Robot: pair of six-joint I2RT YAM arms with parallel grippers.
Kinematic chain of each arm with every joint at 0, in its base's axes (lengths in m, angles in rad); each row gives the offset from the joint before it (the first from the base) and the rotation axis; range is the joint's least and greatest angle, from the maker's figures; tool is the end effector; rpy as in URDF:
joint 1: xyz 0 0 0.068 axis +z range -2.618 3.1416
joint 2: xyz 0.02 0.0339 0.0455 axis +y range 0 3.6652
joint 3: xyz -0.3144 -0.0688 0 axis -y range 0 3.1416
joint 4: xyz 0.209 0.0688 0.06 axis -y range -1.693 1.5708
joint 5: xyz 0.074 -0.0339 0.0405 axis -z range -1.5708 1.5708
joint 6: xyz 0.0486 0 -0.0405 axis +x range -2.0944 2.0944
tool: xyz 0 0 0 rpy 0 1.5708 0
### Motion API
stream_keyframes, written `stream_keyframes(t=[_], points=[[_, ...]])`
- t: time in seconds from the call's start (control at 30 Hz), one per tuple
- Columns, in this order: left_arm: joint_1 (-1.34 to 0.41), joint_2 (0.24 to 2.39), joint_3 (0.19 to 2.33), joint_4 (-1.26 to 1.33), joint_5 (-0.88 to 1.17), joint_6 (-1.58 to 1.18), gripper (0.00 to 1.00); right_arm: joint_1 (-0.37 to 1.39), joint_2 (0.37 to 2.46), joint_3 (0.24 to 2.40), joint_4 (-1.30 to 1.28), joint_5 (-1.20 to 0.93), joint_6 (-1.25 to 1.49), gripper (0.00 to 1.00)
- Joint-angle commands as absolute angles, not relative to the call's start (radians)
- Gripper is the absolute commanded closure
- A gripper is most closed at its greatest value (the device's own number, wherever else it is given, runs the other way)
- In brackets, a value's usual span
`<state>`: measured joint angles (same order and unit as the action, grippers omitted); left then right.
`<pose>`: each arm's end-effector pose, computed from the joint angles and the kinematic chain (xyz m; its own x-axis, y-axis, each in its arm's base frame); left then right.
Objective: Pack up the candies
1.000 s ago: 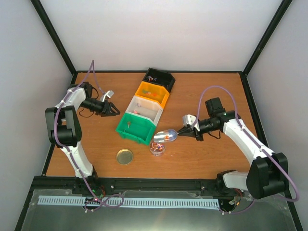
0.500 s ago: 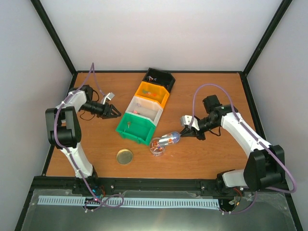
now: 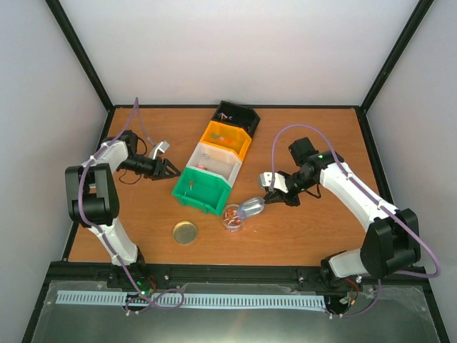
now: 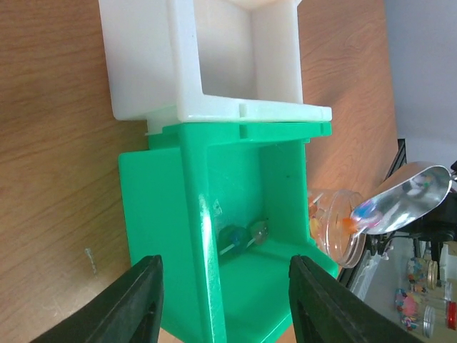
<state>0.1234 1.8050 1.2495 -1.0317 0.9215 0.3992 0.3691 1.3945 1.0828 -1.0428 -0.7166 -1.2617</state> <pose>0.3030 -0.0014 0.2567 -0.9482 0.1192 -0.2944 0.3052 0.5992 -0.7402 0.1805 0.1041 0.3080 0.1073 -0.7287 -0.6764 -0.9905 -0.1372 -0.0093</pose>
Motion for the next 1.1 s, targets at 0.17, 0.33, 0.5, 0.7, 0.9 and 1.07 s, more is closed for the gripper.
stream_keyframes(t=[0.17, 0.33, 0.5, 0.7, 0.9, 1.07], points=[[0.104, 1.73, 1.205, -0.93, 0.845, 0.37, 0.48, 0.408, 1.41, 1.147, -1.092, -0.653, -1.232, 0.97], [0.066, 1.717, 1.201, -0.916, 0.798, 0.379, 0.45, 0.408, 1.414, 1.172, -1.098, -0.643, -1.227, 0.97], [0.002, 1.721, 1.228, -0.906, 0.728, 0.375, 0.45, 0.406, 1.419, 1.201, -1.054, -0.66, -1.14, 0.97], [-0.063, 1.745, 1.265, -0.914, 0.634, 0.402, 0.44, 0.344, 1.454, 1.249, -0.931, -0.719, -0.945, 0.97], [-0.102, 1.771, 1.304, -0.899, 0.476, 0.385, 0.46, 0.282, 1.467, 1.231, -0.761, -0.736, -0.786, 0.97], [-0.102, 1.833, 1.382, -0.901, 0.349, 0.361, 0.48, 0.247, 1.501, 1.213, -0.672, -0.729, -0.687, 0.97]])
